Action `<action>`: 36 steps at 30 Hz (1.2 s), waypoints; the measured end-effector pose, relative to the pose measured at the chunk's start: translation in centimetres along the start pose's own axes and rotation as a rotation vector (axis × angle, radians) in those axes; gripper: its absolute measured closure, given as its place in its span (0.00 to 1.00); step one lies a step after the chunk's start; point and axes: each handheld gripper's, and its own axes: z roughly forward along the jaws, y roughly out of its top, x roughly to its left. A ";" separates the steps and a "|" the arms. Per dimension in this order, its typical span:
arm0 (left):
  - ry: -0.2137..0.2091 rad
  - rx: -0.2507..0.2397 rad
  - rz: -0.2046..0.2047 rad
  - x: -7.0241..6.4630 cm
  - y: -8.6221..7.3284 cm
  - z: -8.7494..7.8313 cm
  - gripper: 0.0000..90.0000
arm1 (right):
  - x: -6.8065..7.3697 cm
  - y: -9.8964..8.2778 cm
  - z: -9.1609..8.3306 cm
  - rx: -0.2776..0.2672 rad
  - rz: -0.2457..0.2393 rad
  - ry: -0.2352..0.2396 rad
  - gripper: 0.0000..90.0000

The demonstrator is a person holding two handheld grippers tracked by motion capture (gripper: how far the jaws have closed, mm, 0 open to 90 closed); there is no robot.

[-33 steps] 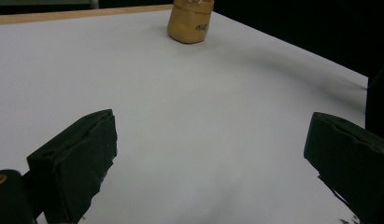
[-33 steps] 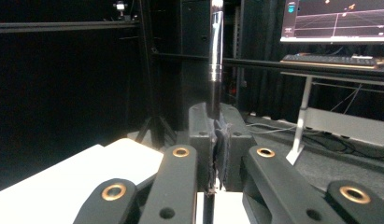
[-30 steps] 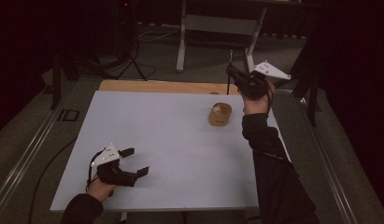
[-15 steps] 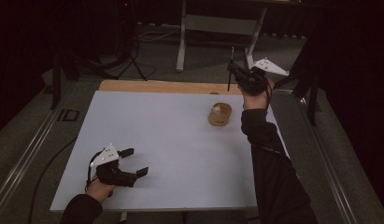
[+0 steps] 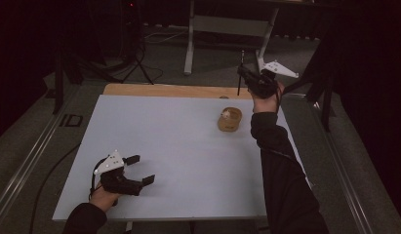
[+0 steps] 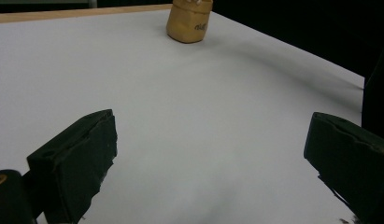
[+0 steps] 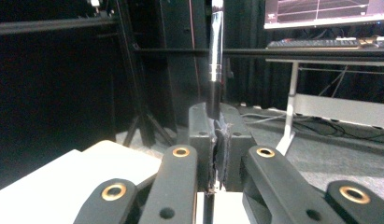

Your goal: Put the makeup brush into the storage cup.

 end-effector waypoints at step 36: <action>-0.012 0.005 -0.003 -0.1 -0.1 0.1 0.03 | -1.3 -7.5 0.9 0.059 0.050 -0.060 0.95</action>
